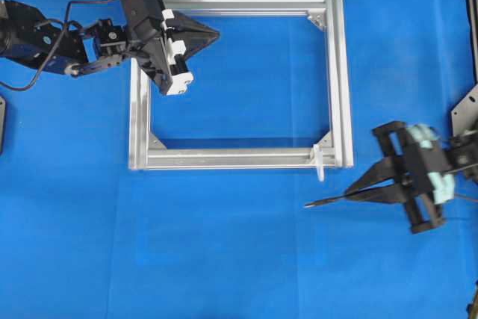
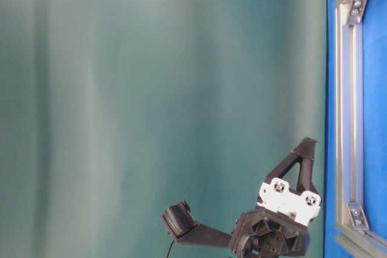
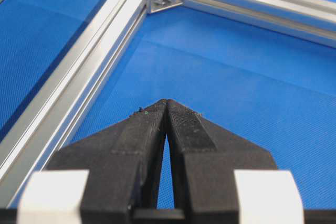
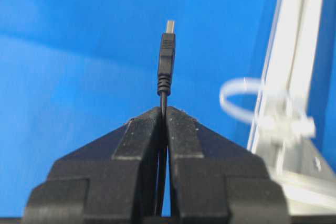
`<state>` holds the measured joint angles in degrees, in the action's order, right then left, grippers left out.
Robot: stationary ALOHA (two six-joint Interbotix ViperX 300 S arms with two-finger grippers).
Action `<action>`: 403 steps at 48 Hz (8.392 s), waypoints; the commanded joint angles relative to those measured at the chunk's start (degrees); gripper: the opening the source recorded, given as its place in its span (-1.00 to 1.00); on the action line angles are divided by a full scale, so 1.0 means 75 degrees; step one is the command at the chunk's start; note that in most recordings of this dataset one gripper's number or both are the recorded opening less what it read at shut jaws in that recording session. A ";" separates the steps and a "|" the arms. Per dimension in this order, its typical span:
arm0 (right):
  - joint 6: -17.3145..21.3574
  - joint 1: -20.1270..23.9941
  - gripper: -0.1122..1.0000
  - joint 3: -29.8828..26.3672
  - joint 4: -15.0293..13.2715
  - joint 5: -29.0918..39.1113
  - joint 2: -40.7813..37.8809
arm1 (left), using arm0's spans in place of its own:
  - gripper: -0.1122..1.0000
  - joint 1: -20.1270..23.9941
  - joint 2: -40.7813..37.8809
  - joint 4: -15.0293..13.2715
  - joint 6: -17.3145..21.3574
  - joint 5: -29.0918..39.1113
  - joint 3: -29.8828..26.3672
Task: Insert the wire through the string loop located on the right side.
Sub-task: 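Lift the cable and move the right gripper right, plug pointing left, then align the USB plug with the white zip-tie loop on the frame, then push the plug leftward through the white zip-tie loop, then move the open left gripper toward the plug emerging from the loop, then close the left gripper on the USB plug beyond the loop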
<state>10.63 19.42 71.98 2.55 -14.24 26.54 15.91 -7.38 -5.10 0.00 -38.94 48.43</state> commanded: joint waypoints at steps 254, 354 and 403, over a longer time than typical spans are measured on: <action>-0.0082 -0.1348 -0.87 -0.0328 -0.0047 -0.1594 -0.1465 | -0.80 -0.2555 0.0223 0.0023 -0.0645 -0.0094 -0.0117; -0.0094 -0.1348 -0.87 -0.0340 -0.0047 -0.1594 -0.1465 | 0.72 -0.3000 -0.1512 0.0023 -0.0703 0.2145 -0.4020; -0.0094 -0.1359 -0.87 -0.0340 -0.0047 -0.1641 -0.1465 | 0.72 -0.2977 -0.2391 0.0023 -0.0715 0.1863 -0.4008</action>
<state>10.02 9.32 70.49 2.29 -25.93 15.29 -6.50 -26.63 -5.10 -5.36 -24.43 19.34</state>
